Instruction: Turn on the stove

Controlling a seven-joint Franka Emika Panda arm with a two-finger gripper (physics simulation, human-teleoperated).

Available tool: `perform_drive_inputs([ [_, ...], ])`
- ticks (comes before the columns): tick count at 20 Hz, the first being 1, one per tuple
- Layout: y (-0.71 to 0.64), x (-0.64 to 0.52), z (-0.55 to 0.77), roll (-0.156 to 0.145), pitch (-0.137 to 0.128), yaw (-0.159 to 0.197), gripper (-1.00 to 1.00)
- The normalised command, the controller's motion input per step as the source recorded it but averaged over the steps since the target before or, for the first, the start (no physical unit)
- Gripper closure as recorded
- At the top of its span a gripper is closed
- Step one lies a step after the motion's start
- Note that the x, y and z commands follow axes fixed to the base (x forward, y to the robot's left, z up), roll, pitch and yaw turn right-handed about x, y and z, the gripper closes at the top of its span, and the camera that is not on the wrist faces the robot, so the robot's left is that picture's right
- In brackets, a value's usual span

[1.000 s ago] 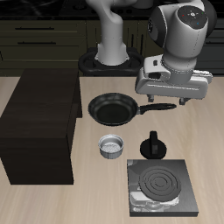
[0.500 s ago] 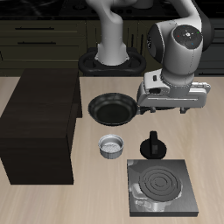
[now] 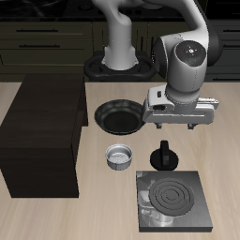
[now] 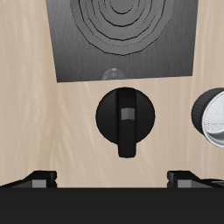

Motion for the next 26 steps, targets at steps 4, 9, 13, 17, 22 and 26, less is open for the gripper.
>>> perform_drive_inputs([
  [4,-0.1,-0.01,-0.21,-0.004,0.01,-0.008,-1.0],
  [9,-0.05,-0.01,-0.13,-0.003,-0.023,0.003,-1.0],
  [13,-0.08,-0.06,-0.22,0.018,0.001,-0.017,-1.0],
  [17,-0.04,-0.05,-0.11,-0.004,-0.053,0.026,-1.0],
  [22,-0.02,-0.04,-0.1,0.009,-0.006,-0.002,-1.0],
  [26,-0.07,-0.01,-0.08,-0.009,-0.02,-0.021,-1.0],
])
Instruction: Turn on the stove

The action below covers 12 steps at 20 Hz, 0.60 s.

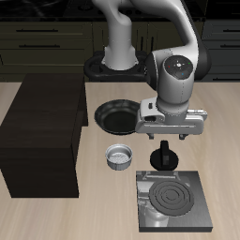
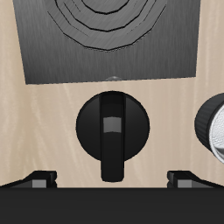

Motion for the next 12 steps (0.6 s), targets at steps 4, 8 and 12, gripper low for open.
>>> perform_drive_inputs([
  [4,-0.16,-0.05,-0.27,-0.006,-0.013,-0.016,-1.0],
  [8,0.03,0.01,-0.22,0.008,0.007,0.002,-1.0],
  [12,0.04,-0.03,-0.21,0.009,0.032,-0.029,-1.0],
])
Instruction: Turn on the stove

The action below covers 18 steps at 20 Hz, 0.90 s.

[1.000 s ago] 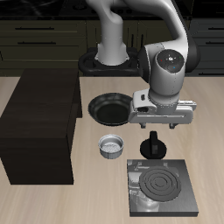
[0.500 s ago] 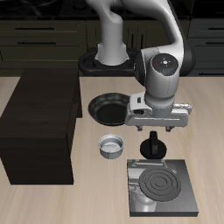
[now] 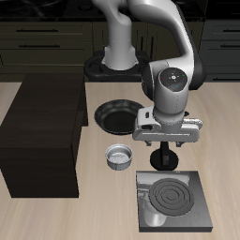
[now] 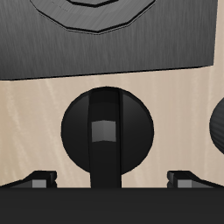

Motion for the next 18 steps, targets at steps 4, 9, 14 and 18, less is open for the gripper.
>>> perform_drive_inputs([
  [4,0.01,-0.07,-0.16,-0.002,-0.013,-0.013,-1.0],
  [9,0.02,-0.09,-0.14,0.006,-0.008,-0.002,-1.0],
  [14,-0.03,-0.05,-0.24,0.007,0.032,-0.01,-1.0],
  [18,-0.01,-0.13,-0.25,0.006,0.008,0.012,-1.0],
])
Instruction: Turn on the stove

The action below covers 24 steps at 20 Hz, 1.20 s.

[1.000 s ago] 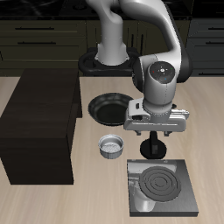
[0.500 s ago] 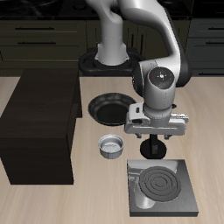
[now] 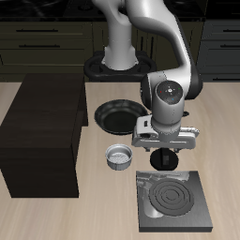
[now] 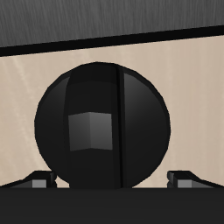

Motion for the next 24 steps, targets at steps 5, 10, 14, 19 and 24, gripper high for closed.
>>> perform_drive_inputs([
  [5,0.07,-0.2,-0.26,0.022,-0.017,0.045,-1.0],
  [10,0.04,-0.13,-0.02,0.066,-0.024,-0.002,1.0],
  [14,-0.1,-0.07,0.13,0.018,-0.005,-0.023,1.0],
  [19,-0.04,-0.13,0.2,0.033,-0.044,0.02,1.0],
  [24,-0.02,-0.06,0.13,0.02,-0.011,0.027,1.0],
])
